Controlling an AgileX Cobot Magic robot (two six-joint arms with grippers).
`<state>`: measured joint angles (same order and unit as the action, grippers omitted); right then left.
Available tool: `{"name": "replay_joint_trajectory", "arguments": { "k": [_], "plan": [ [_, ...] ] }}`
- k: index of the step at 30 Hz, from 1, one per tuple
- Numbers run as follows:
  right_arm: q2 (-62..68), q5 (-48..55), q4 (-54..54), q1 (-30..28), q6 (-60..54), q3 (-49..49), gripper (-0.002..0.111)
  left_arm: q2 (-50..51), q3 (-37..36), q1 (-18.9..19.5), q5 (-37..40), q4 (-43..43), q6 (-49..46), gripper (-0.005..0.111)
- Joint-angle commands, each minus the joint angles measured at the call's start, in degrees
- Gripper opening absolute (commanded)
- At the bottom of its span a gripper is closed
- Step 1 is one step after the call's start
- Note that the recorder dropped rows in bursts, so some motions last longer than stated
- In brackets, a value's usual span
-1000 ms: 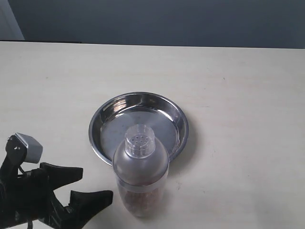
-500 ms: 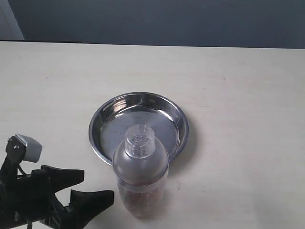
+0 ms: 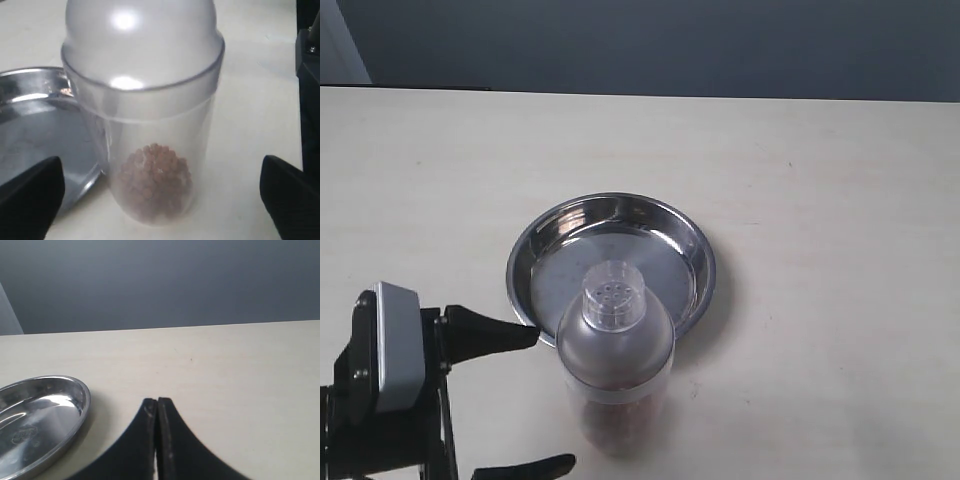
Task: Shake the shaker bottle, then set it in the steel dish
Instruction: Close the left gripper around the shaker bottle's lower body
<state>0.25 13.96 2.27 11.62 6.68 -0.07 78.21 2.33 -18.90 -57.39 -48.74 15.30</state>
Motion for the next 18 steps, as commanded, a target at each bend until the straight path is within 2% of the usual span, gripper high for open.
{"name": "replay_joint_trajectory", "arguments": {
  "k": [1,8,13,18],
  "plan": [
    [-0.2,-0.8,0.2,-0.2,0.0,0.1,-0.001,-0.1,3.2,-0.6,3.0,-1.8,-0.7,0.105],
    [-0.2,-0.8,0.2,-0.2,0.0,0.1,-0.001,5.0,4.6,-0.6,1.9,-2.6,-0.8,0.105],
    [-0.2,-0.8,0.2,-0.2,0.0,0.1,-0.001,10.9,7.2,-0.6,-3.4,-5.0,-1.6,0.105],
    [-0.2,-0.8,0.2,-0.2,0.0,0.1,-0.001,15.6,9.5,-0.6,-4.1,-5.3,-2.5,0.105]
  ]
}}
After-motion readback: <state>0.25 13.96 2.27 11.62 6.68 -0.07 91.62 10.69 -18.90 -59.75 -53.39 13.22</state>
